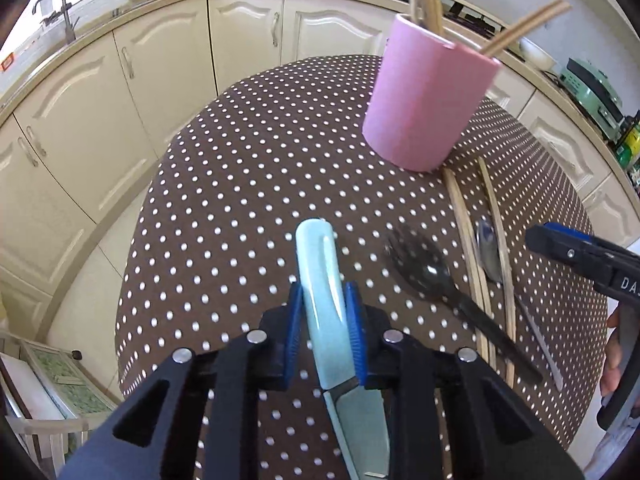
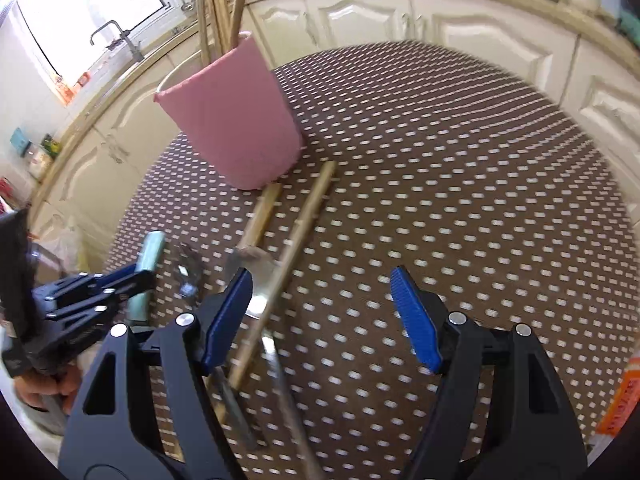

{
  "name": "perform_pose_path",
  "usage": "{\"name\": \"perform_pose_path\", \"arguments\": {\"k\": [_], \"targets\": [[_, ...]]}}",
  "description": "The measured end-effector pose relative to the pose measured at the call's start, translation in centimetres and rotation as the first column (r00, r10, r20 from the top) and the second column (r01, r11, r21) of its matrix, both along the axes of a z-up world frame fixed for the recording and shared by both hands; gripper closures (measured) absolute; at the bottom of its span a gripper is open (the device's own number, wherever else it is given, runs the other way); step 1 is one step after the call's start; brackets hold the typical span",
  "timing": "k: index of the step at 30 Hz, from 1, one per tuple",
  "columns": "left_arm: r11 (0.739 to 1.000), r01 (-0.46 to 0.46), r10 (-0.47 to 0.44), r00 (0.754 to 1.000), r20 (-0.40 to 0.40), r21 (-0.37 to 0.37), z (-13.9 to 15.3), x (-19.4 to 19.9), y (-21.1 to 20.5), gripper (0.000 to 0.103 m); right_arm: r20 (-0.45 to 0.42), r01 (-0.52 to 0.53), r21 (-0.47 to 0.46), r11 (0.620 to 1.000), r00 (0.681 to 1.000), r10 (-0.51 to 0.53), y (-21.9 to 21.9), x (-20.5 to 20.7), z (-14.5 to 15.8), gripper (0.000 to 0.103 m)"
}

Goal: Organize utensils
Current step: 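Hold the knife in the left tool while the right tool grasps a wooden chopstick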

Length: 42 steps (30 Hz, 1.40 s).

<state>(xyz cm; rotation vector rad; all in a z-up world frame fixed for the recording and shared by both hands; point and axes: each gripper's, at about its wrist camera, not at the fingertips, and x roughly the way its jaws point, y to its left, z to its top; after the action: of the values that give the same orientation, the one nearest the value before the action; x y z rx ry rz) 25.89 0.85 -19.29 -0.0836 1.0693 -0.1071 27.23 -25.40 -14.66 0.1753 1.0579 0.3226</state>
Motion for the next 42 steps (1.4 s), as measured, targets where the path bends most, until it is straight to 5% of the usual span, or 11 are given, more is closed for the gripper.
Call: {"name": "perform_pose_path", "arguments": {"k": [5,11,25,42], "targets": [[1.000,0.003,-0.003,1.000,-0.014,-0.011,0.0,1.2,0.4,0.082,-0.081,0.010,0.029,1.000,0.997,-0.008,0.9,2.4,-0.5,0.058],[0.999,0.006,-0.007,1.000,-0.025,-0.037,0.0,2.6,1.4,0.082,-0.113,0.026,-0.028,0.999,0.993,-0.029,2.1,4.3,-0.8,0.068],[0.999,0.011,-0.012,1.000,-0.025,-0.038,-0.1,2.9,1.1,0.082,-0.136,-0.019,-0.142,0.990,0.991,0.000,5.3,7.4,-0.8,0.082],[0.999,0.016,-0.017,0.999,-0.030,-0.035,-0.2,2.9,1.0,0.081,-0.120,-0.148,-0.200,0.969,0.985,0.126,7.2,6.0,-0.7,0.092]]}}
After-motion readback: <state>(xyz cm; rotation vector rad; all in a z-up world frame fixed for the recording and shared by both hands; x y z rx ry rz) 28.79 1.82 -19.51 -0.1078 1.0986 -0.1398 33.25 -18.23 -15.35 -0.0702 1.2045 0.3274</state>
